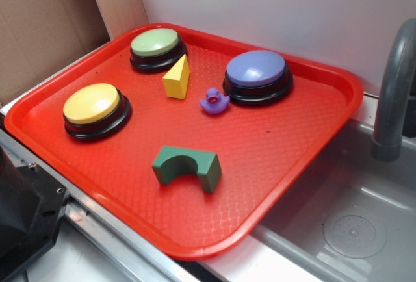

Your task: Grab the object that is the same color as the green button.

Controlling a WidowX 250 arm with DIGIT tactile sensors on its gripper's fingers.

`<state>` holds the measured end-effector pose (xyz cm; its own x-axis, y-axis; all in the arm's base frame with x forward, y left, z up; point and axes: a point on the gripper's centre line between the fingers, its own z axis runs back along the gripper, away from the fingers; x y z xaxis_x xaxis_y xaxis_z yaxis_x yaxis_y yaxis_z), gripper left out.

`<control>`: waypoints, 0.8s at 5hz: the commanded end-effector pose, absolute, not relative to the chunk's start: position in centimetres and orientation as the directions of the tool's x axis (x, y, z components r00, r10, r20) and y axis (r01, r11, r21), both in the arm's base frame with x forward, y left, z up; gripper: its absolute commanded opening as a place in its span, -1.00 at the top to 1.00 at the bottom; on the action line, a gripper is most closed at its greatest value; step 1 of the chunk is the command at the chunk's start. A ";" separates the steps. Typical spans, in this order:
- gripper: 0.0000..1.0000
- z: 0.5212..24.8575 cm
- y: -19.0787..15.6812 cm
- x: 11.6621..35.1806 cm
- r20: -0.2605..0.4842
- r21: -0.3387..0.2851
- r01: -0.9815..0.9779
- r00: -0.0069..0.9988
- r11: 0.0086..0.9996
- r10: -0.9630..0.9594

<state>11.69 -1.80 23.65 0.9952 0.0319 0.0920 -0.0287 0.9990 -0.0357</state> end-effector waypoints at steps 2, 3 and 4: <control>-1.00 23.2 -2.3 13.0 0.100 -0.004 0.113 0.989 0.994 -0.112; -1.00 22.5 -3.1 14.9 0.094 0.049 0.260 0.960 0.964 -0.264; -1.00 21.3 -4.3 16.9 0.086 0.080 0.435 0.894 0.897 -0.441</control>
<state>16.70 -4.12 20.46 0.8947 -0.4428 0.0592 0.4394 0.8961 0.0629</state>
